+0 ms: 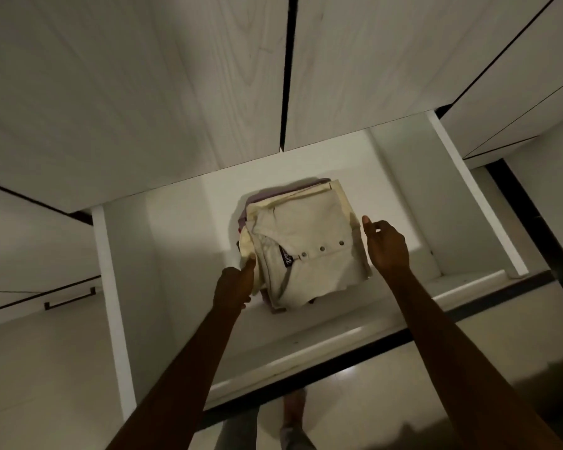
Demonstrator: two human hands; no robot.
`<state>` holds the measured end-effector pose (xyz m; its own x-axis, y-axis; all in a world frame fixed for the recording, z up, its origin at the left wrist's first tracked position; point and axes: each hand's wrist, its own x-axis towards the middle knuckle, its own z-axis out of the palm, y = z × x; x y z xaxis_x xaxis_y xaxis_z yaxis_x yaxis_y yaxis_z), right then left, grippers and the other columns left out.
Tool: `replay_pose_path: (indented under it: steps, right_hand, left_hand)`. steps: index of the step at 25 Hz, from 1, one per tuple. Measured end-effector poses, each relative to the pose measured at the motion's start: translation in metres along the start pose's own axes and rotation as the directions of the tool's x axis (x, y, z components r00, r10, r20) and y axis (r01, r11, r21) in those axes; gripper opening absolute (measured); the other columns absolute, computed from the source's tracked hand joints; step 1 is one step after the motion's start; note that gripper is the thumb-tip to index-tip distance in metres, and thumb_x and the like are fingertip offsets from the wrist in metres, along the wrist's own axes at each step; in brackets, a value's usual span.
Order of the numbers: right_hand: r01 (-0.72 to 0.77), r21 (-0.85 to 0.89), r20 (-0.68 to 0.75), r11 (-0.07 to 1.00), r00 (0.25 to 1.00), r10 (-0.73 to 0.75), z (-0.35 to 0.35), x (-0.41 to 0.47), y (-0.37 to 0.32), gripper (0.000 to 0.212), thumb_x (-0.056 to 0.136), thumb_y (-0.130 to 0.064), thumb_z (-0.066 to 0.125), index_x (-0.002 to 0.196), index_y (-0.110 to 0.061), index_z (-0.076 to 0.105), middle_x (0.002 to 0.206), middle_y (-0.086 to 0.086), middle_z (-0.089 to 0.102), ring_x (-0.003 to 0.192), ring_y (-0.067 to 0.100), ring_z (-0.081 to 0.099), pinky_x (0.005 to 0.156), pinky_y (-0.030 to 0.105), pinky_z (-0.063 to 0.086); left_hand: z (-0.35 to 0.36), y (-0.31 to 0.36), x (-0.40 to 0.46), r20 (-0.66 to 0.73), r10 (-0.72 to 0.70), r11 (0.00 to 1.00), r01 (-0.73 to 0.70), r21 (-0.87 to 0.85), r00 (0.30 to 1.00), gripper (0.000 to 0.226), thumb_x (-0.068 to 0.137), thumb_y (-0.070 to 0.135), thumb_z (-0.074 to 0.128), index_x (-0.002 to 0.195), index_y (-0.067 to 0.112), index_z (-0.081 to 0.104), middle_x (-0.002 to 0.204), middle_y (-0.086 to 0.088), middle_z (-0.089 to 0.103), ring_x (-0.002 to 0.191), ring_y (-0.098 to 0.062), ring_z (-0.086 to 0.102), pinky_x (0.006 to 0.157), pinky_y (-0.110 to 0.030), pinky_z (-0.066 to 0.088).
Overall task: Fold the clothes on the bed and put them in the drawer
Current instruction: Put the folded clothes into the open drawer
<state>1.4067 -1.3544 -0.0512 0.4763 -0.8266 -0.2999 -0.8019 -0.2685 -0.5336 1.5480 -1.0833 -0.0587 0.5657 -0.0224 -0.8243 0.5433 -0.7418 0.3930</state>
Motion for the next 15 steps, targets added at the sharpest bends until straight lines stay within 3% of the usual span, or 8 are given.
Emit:
replay_pose_path:
  steps: [3,5,8,10,12,15]
  right_hand:
    - [0.13,-0.062,-0.012,0.989,0.991,-0.131,-0.019,-0.031,0.005,0.05,0.107,-0.048,0.041,0.115,-0.006,0.067,0.108,0.014,0.072,0.101,0.034,0.067,0.084,0.039,0.049]
    - [0.224,-0.046,-0.038,0.973,0.973,-0.226,-0.03,-0.059,0.001,0.036,0.108,-0.035,0.045,0.114,-0.008,0.068,0.107,0.012,0.071,0.098,0.031,0.067,0.081,0.035,0.049]
    - [0.382,-0.054,-0.069,0.923,0.92,-0.385,-0.038,-0.116,-0.002,0.018,0.101,-0.012,0.056,0.112,-0.008,0.069,0.101,0.012,0.07,0.091,0.029,0.066,0.077,0.032,0.048]
    - [0.485,-0.101,-0.053,0.869,0.869,-0.492,-0.038,-0.156,0.005,0.021,0.094,-0.005,0.059,0.112,-0.008,0.07,0.1,0.011,0.07,0.09,0.028,0.065,0.078,0.036,0.054]
    - [0.567,-0.135,0.022,0.812,0.821,-0.57,-0.037,-0.189,0.018,0.033,0.085,-0.001,0.063,0.116,-0.009,0.07,0.109,0.011,0.071,0.096,0.029,0.066,0.085,0.04,0.056]
    - [0.647,-0.214,0.052,0.732,0.756,-0.653,-0.038,-0.232,0.044,0.054,0.063,0.004,0.079,0.115,-0.005,0.075,0.117,0.013,0.072,0.106,0.032,0.07,0.093,0.042,0.058]
  left_hand:
    - [0.01,-0.018,-0.047,-0.156,0.119,0.988,-0.102,0.113,0.981,0.059,0.098,0.05,0.056,0.13,0.001,0.047,0.129,-0.021,0.063,0.115,-0.038,0.063,0.096,-0.04,0.05]
    - [0.026,-0.03,-0.085,-0.202,0.332,0.934,-0.291,0.205,0.922,0.04,0.102,0.029,0.057,0.133,0.005,0.048,0.121,-0.017,0.069,0.107,-0.035,0.067,0.087,-0.037,0.051]
    - [0.056,-0.045,-0.142,-0.265,0.553,0.827,-0.482,0.289,0.79,0.037,0.101,0.018,0.057,0.137,0.012,0.056,0.111,-0.01,0.073,0.095,-0.026,0.072,0.082,-0.032,0.055]
    - [0.075,-0.057,-0.168,-0.247,0.659,0.743,-0.567,0.356,0.71,0.039,0.096,0.013,0.062,0.134,0.011,0.062,0.109,-0.011,0.074,0.092,-0.025,0.072,0.085,-0.038,0.06]
    - [0.096,-0.076,-0.19,-0.169,0.744,0.628,-0.59,0.507,0.647,0.044,0.088,0.011,0.067,0.132,0.008,0.064,0.117,-0.015,0.072,0.101,-0.029,0.072,0.09,-0.045,0.059]
    - [0.119,-0.113,-0.219,-0.065,0.784,0.471,-0.524,0.709,0.617,0.051,0.087,0.015,0.046,0.134,0.005,0.064,0.133,-0.019,0.066,0.125,-0.034,0.064,0.115,-0.049,0.04]
